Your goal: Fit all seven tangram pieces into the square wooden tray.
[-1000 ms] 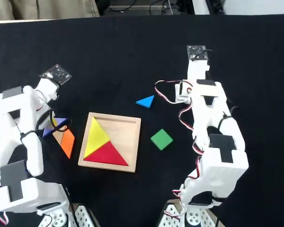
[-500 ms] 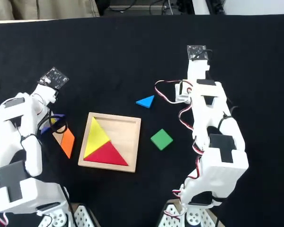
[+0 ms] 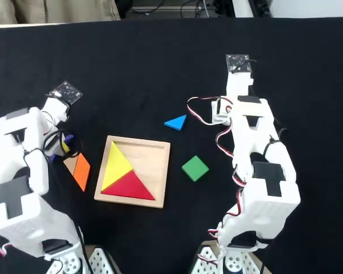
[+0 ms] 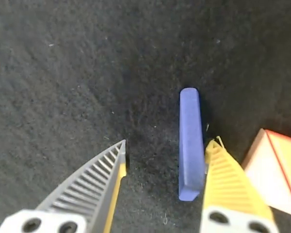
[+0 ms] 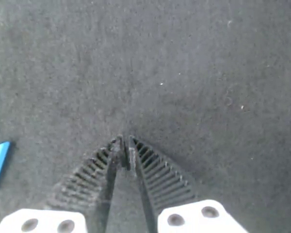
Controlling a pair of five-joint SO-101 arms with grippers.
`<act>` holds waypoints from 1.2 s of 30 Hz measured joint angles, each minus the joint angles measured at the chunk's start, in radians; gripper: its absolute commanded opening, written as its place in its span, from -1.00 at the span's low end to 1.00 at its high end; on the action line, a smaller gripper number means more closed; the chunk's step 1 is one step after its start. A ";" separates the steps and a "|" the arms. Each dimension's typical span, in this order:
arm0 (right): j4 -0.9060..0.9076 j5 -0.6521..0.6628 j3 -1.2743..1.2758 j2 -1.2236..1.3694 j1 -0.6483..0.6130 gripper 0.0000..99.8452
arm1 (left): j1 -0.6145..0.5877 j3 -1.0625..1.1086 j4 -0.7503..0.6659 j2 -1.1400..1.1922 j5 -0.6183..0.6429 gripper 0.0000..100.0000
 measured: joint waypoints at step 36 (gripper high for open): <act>-0.060 -0.150 -0.035 0.000 0.226 -0.98 | 0.687 -0.704 0.908 0.095 -0.370 -0.94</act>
